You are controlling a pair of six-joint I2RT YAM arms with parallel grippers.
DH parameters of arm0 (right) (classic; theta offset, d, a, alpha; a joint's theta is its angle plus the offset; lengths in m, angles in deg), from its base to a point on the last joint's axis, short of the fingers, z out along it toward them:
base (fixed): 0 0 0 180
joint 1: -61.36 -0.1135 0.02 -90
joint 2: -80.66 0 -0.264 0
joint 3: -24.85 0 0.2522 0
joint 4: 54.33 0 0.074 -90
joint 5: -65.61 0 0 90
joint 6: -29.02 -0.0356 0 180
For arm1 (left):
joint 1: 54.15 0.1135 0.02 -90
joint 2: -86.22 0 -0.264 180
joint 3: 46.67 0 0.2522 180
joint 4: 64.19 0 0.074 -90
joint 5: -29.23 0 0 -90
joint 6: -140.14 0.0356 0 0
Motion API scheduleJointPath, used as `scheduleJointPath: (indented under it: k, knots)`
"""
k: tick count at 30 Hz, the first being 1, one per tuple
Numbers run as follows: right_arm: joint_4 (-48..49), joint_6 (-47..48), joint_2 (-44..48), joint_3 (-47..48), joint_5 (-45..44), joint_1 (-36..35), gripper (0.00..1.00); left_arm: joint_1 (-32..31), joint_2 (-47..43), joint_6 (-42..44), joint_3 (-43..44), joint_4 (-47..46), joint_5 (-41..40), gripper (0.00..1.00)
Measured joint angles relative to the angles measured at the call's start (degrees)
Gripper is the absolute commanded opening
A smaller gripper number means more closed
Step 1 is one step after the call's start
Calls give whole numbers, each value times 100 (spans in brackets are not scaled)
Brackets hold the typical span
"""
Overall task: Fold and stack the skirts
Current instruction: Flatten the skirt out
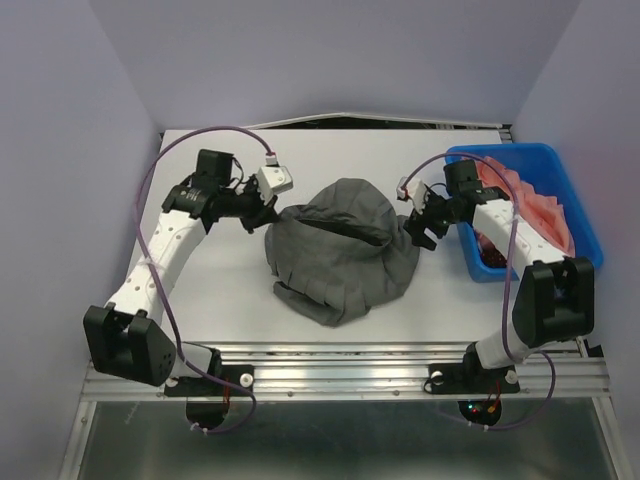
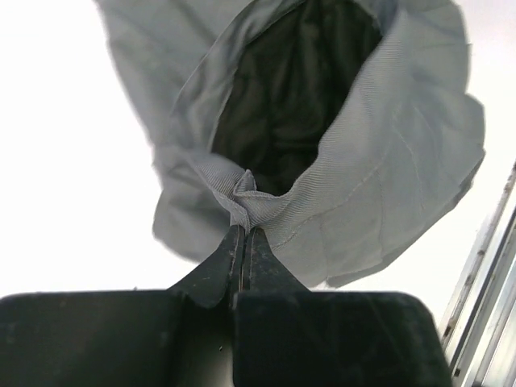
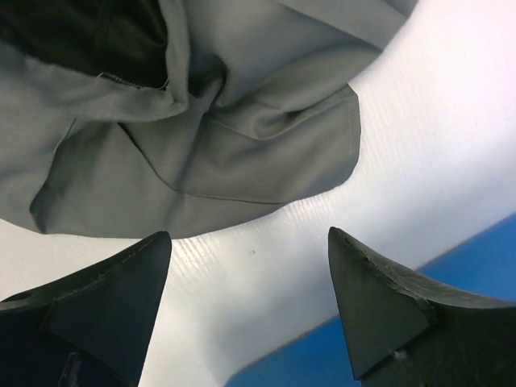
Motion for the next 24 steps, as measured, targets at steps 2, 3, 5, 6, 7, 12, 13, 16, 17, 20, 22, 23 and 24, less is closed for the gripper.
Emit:
scheduleJointPath:
  k: [2,3,5,6,7,12,13,16,17,20,22,23,24]
  knots:
    - [15,203,-2,-13,129,0,85,374,-229,136,-68,140,17,0]
    - [31,278,-17,-13,229,0,85,533,-326,188,-103,199,17,0]
    - [63,389,-83,-9,433,0,85,693,-466,297,-214,260,13,0]
    - [63,411,-190,31,496,-11,84,702,-509,356,-299,273,15,0]
    - [66,428,-310,90,577,-48,84,693,-525,385,-367,278,17,0]
    - [251,481,-769,280,737,-354,71,673,-507,481,-627,308,-26,0]
    - [286,474,-804,280,748,-492,69,673,-494,487,-627,313,-28,0]
    - [407,461,-907,291,809,-828,65,675,-483,507,-627,306,-66,0]
    - [442,457,-946,291,826,-933,65,675,-483,516,-627,306,-66,0]
    - [557,407,-1075,291,841,-1132,60,675,-483,520,-629,304,-85,0]
    - [623,367,-1126,291,839,-1134,56,675,-483,520,-638,284,-94,0]
    - [649,345,-1163,297,839,-1123,52,675,-483,518,-640,278,-98,0]
    - [649,345,-1189,306,841,-1123,47,675,-483,518,-647,256,-105,0]
